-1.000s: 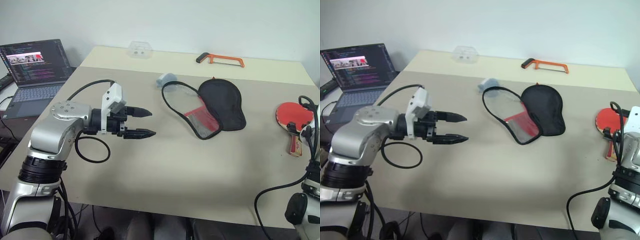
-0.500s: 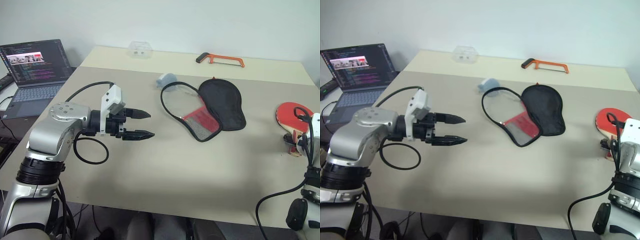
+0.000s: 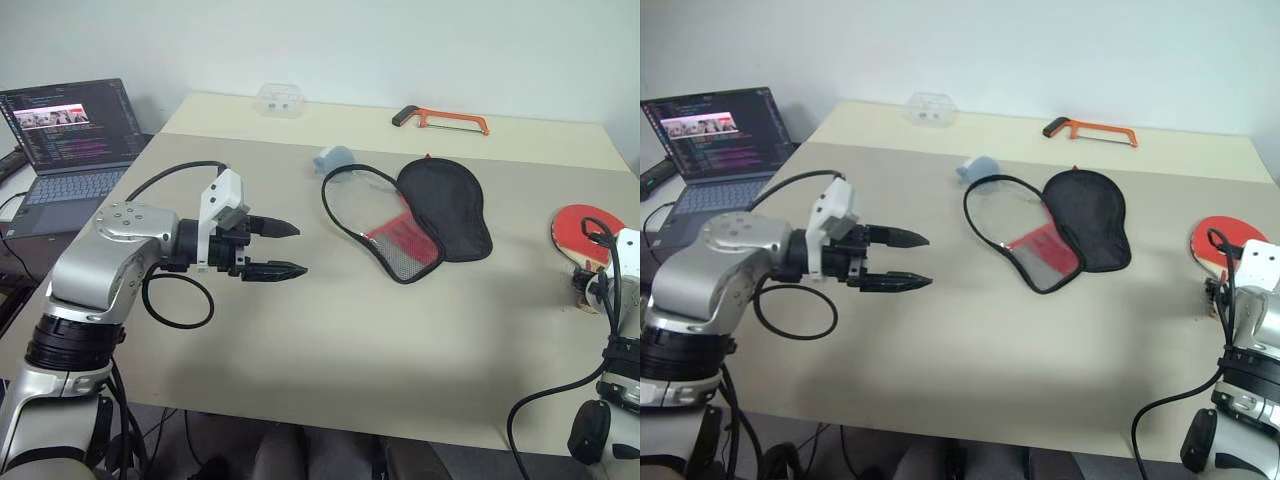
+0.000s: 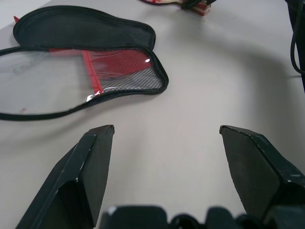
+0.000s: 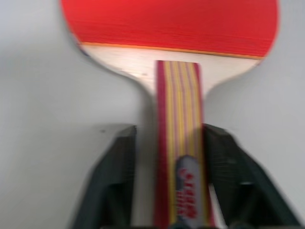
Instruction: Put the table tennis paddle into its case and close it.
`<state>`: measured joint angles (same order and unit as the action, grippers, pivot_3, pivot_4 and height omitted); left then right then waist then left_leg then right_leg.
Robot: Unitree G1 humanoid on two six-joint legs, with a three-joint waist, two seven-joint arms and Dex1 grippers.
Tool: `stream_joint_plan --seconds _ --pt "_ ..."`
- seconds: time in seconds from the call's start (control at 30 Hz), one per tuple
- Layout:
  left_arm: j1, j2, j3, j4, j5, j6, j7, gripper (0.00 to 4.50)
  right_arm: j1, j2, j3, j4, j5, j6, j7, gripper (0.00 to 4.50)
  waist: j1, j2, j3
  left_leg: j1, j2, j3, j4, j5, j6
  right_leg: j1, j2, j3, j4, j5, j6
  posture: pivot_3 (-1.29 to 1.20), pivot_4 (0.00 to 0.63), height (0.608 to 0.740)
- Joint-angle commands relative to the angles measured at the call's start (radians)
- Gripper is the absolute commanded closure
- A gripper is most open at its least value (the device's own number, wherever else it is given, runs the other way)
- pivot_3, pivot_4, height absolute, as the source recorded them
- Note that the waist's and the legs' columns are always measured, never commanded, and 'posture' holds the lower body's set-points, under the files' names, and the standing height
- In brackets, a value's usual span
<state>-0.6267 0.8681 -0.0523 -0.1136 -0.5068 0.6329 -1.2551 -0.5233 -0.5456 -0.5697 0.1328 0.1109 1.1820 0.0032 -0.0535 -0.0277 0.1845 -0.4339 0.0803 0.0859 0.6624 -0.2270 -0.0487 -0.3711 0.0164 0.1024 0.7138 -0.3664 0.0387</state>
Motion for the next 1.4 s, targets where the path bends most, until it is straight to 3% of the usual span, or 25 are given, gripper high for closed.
stream_joint_plan --seconds 0.03,0.7,1.0,1.4 --pt "-0.007 0.017 0.032 -0.030 -0.010 0.000 0.000 0.62 0.009 -0.001 -0.014 -0.003 0.006 -0.008 -0.006 3.44 0.000 0.000 0.000 0.000 0.000 0.000 0.000 0.000 0.000 0.000 0.000 0.000 0.000 0.000 0.000 0.00 0.150 0.740" --pt "-0.049 -0.013 0.003 0.024 0.030 -0.026 0.000 0.62 -0.021 0.002 -0.029 -0.159 0.000 -0.004 -0.072 3.44 0.000 0.000 0.000 0.000 0.000 0.000 0.000 0.000 0.000 -0.001 0.000 0.001 0.000 0.000 0.000 0.00 0.150 0.740" --pt "-0.044 -0.021 -0.002 0.019 0.045 -0.002 0.029 0.62 -0.086 -0.004 0.107 -0.316 0.008 0.050 -0.038 3.44 -0.002 0.001 0.000 0.000 0.000 0.001 0.000 0.000 0.000 -0.001 0.000 0.001 0.001 0.000 0.000 0.00 0.150 0.740" --pt "-0.003 0.001 0.018 -0.013 0.032 0.015 0.050 0.62 -0.212 0.139 0.274 -0.408 0.119 0.115 0.075 3.44 -0.002 0.001 0.000 -0.001 0.000 0.001 -0.001 0.000 0.000 -0.002 0.000 0.000 0.000 0.000 0.000 0.00 0.150 0.740"
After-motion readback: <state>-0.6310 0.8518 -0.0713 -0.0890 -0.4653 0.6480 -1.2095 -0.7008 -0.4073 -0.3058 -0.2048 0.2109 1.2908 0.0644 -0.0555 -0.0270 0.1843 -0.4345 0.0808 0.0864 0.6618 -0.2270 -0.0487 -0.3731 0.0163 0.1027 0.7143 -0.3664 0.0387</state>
